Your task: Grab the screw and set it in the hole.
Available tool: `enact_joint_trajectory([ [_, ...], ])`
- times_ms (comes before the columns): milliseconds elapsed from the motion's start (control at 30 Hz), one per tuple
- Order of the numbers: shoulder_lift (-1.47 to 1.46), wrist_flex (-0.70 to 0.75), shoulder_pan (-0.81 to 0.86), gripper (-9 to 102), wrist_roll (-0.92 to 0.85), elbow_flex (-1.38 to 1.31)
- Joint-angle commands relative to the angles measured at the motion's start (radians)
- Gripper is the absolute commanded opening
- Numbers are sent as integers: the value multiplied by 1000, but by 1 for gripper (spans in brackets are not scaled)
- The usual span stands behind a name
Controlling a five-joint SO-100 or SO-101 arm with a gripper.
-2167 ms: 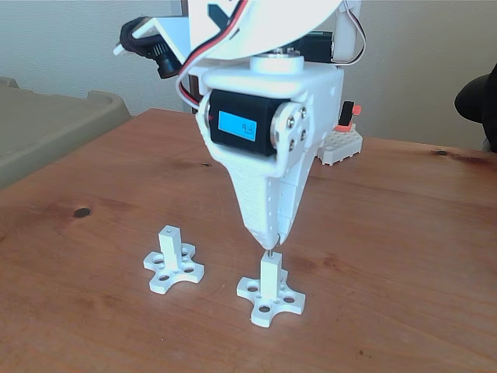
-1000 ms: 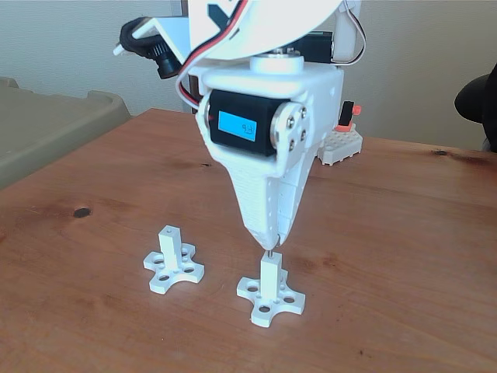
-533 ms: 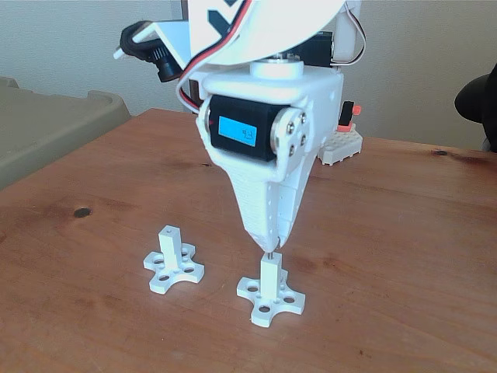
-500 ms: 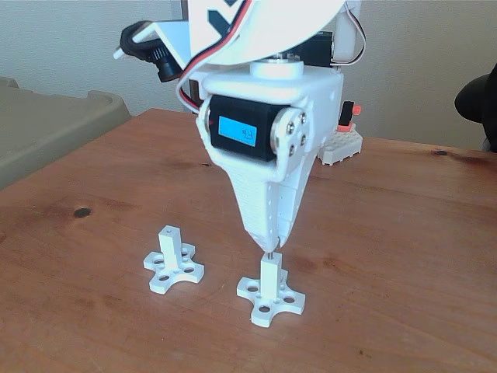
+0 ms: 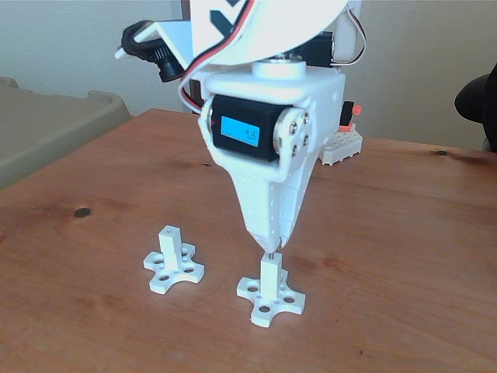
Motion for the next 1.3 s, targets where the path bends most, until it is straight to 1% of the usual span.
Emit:
enact_joint_trajectory([
  [0,18,3,-12,-4,-2,-18],
  [1267,25,28,-17,-4,-6,-21],
])
